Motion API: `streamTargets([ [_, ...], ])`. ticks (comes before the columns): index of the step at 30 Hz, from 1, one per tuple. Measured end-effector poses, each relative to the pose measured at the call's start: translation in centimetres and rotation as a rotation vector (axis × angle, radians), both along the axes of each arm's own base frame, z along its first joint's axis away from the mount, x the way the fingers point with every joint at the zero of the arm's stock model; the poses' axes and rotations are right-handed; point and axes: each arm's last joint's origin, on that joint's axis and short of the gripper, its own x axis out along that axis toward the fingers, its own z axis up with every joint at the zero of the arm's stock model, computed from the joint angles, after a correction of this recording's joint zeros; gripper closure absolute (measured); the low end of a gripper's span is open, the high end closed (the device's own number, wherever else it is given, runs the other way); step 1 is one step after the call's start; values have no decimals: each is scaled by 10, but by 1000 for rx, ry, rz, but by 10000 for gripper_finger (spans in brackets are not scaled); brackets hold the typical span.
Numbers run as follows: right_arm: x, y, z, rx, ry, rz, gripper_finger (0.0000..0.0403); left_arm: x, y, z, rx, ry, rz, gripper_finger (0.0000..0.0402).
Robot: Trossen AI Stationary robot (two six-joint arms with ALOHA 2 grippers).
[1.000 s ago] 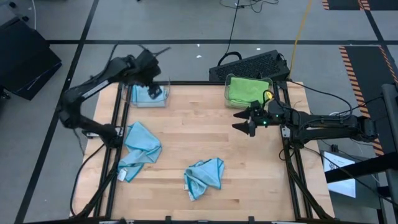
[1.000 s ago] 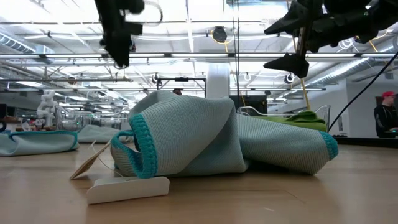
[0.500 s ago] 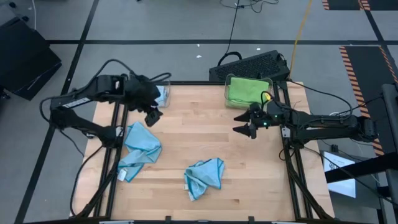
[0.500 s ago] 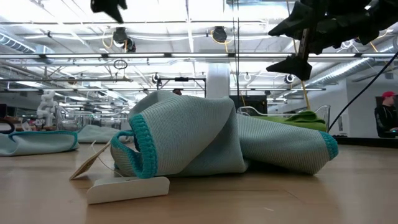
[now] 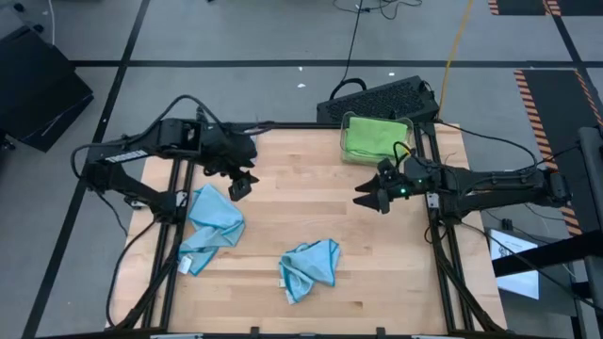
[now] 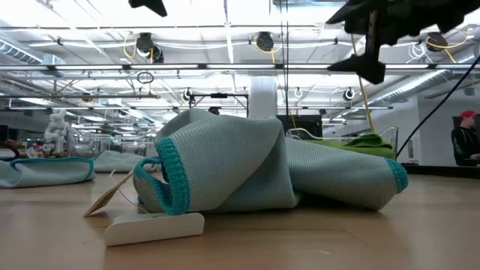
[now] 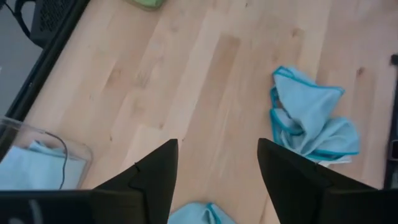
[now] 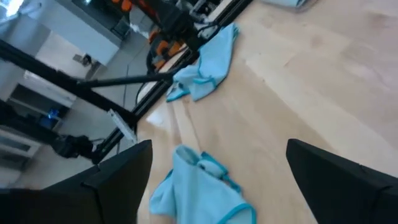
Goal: Sort microfiber towel by color & place in baskets
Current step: Fold the right blue towel
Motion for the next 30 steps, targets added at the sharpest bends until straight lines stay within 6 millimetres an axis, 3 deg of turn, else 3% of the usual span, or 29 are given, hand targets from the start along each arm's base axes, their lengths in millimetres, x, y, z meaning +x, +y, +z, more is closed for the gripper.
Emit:
streamTargets([
  [4, 1, 8, 13, -4, 64, 4, 70, 10, 1, -9, 17, -8, -16, 175],
  [11, 10, 23, 28, 104, 70, 11, 89, 29, -9, -46, -82, -15, -78, 174],
  [21, 17, 31, 21, 101, 137, 80, 89, 32, -40, -89, -226, 84, -55, 174],
  [25, 16, 30, 21, 251, 157, 61, 89, 40, -57, -110, -286, 47, -62, 174],
  [30, 11, 27, 17, 217, 210, 186, 89, 52, -72, -134, -336, 103, -21, 174],
])
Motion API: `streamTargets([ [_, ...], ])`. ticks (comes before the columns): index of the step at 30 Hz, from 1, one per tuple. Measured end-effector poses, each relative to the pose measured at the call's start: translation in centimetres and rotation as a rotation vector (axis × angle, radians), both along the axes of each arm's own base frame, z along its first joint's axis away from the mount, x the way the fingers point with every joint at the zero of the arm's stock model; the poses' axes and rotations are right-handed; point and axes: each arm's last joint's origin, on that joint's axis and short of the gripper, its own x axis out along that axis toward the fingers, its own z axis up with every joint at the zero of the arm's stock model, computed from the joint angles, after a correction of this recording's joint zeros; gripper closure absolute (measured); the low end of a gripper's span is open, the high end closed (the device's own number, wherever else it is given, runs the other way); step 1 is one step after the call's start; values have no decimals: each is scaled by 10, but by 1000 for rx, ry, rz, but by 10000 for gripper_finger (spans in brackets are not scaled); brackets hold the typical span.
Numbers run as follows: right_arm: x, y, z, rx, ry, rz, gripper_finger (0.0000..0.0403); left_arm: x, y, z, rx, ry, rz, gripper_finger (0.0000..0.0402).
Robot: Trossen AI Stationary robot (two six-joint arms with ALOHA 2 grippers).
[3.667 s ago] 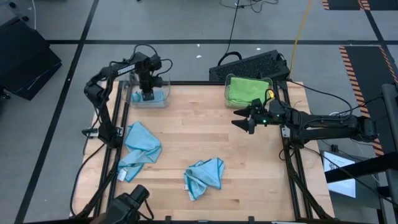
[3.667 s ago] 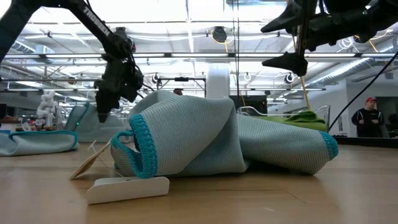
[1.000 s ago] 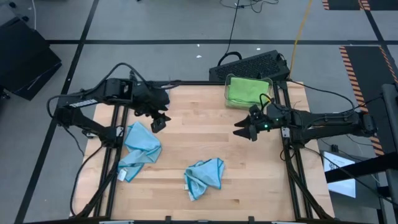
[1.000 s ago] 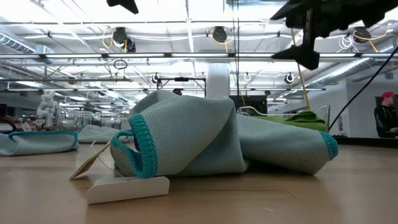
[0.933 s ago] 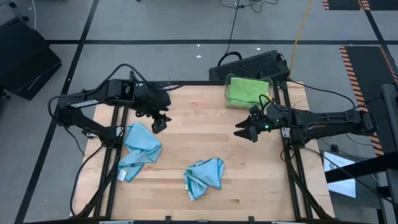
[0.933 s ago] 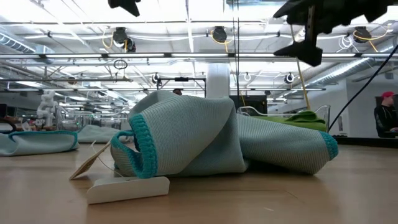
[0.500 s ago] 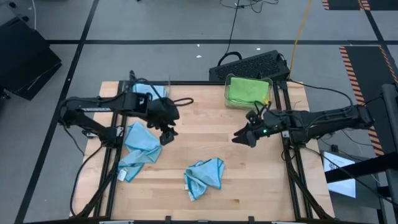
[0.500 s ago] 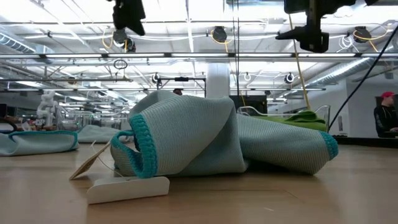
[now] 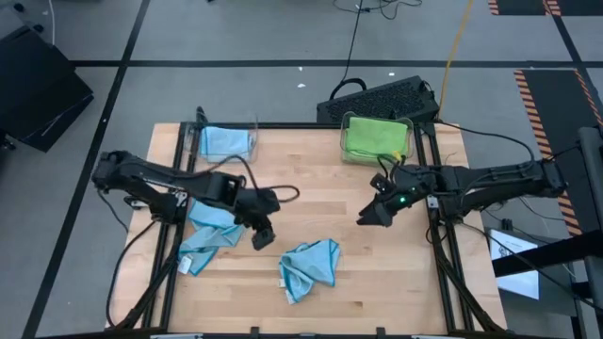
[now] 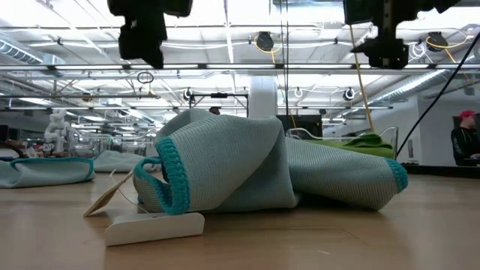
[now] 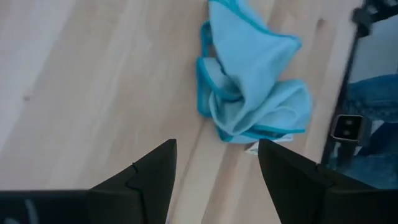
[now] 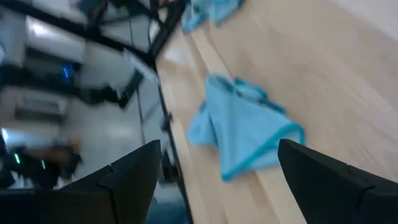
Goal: Sort microfiber towel by color & place in baskets
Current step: Fold the right blue towel
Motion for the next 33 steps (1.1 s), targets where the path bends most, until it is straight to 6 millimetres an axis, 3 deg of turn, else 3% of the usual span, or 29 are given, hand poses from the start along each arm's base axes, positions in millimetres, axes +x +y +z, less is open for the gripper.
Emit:
streamTargets([
  [12, -29, -8, -8, 12, 92, 316, 89, 38, -44, -51, -95, 42, -28, 169],
  [23, -62, -6, 7, -16, 3, 347, 89, 42, -73, -83, -15, 101, -105, 59],
  [33, -68, -6, 10, -46, -28, 327, 89, 50, -77, -101, -27, 121, -64, 103],
])
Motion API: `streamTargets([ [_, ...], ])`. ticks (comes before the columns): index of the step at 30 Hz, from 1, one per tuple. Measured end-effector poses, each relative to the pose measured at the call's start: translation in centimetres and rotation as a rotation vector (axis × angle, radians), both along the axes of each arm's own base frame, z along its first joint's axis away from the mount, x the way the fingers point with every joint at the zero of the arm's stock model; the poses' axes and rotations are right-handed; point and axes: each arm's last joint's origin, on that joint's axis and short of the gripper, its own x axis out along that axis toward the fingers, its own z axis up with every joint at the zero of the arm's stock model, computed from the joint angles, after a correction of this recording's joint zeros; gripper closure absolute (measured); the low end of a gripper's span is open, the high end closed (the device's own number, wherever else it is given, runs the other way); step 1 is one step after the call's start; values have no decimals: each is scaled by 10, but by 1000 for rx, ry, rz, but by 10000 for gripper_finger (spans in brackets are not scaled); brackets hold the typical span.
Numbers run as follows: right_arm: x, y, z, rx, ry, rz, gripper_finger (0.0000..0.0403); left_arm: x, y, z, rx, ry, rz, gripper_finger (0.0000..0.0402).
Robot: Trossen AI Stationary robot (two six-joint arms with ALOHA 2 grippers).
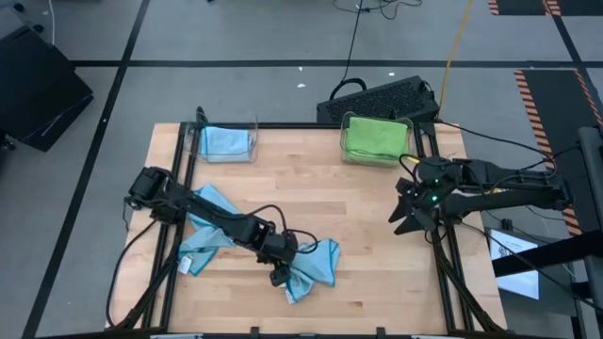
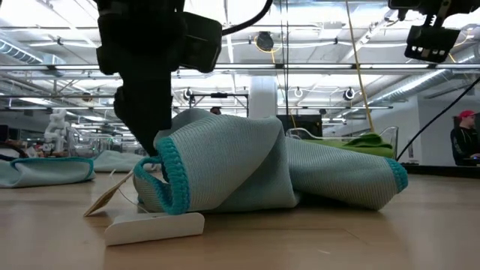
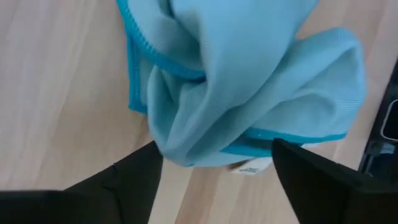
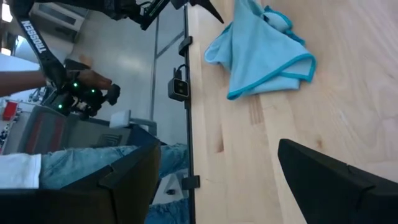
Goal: Sort microfiber towel by color & place in baskets
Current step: Fold the right blue towel
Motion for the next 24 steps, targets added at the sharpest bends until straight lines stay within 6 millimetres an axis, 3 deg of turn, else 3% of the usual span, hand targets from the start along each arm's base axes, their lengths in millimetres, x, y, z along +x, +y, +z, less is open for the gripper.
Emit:
streamTargets([
  [7, 2, -1, -1, -54, -14, -21, 89, -1, -4, 0, -5, -8, -16, 196],
  [12, 5, -2, -3, -62, -2, -21, 89, -4, -18, 2, 58, -78, -141, 246],
  [16, 7, -2, -4, -61, 10, -20, 89, -6, -22, 1, 149, -102, -198, 248],
  [24, 9, -2, -5, -48, 29, -29, 89, -7, -21, -4, 230, -119, -369, 201],
])
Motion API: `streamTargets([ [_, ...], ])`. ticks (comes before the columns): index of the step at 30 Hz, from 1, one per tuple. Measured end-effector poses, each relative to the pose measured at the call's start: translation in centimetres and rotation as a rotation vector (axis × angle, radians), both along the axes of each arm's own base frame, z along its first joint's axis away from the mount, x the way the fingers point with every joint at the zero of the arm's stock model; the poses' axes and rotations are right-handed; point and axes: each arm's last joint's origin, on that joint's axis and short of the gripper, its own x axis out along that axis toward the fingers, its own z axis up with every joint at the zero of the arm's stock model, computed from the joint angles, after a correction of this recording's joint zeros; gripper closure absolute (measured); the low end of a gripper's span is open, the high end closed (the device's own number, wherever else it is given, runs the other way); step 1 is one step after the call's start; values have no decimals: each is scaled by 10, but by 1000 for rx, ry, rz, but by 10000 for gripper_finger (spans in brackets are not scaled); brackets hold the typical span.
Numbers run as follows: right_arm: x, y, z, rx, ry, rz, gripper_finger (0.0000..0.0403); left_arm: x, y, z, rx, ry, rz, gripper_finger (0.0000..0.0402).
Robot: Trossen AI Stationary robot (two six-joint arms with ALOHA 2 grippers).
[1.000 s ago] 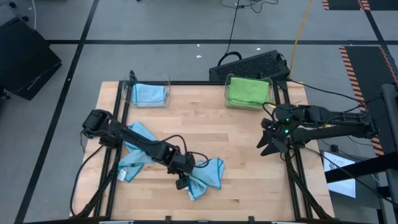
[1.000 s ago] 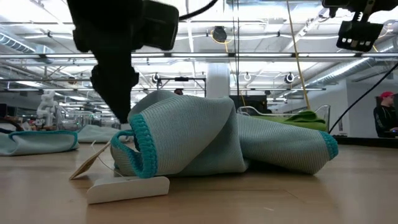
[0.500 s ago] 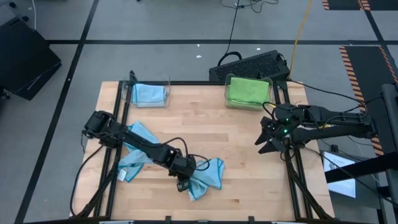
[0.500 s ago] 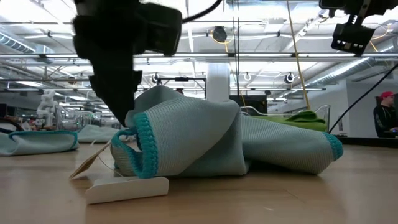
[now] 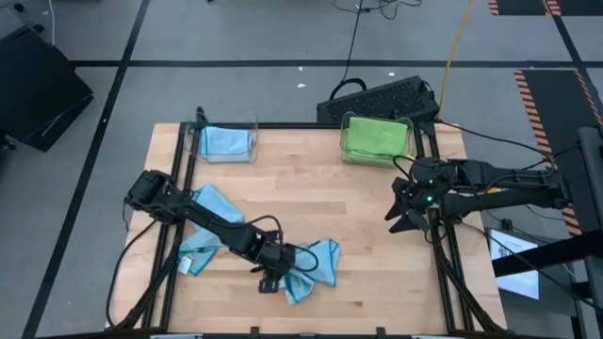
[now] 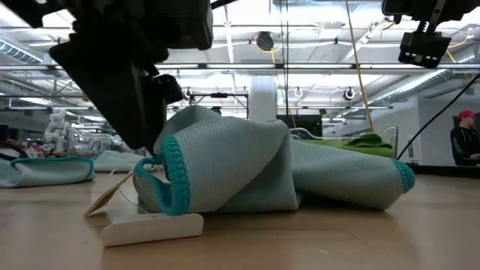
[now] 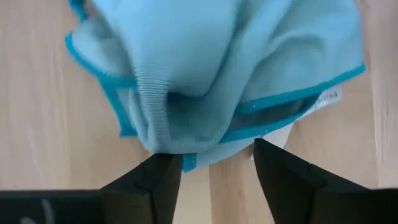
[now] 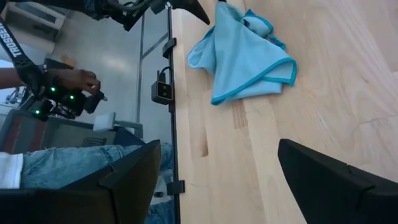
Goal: Sort microfiber towel by color & place in baskets
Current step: Fold the right blue towel
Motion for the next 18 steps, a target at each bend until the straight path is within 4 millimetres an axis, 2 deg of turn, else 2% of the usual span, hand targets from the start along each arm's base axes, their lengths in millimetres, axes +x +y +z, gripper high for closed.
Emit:
streamTargets([
  [5, 0, 0, 0, 6, 7, -6, 89, 2, 4, 0, 80, -39, -132, 203],
  [7, 0, 0, 0, 6, 8, -6, 89, 4, 9, -1, 72, -48, -171, 220],
  [11, 1, -1, -1, -5, 13, -25, 89, 2, 17, -21, 46, 10, -212, 256],
  [18, 3, -2, -3, -9, 47, -93, 89, 2, 19, -24, 63, 2, -388, 328],
])
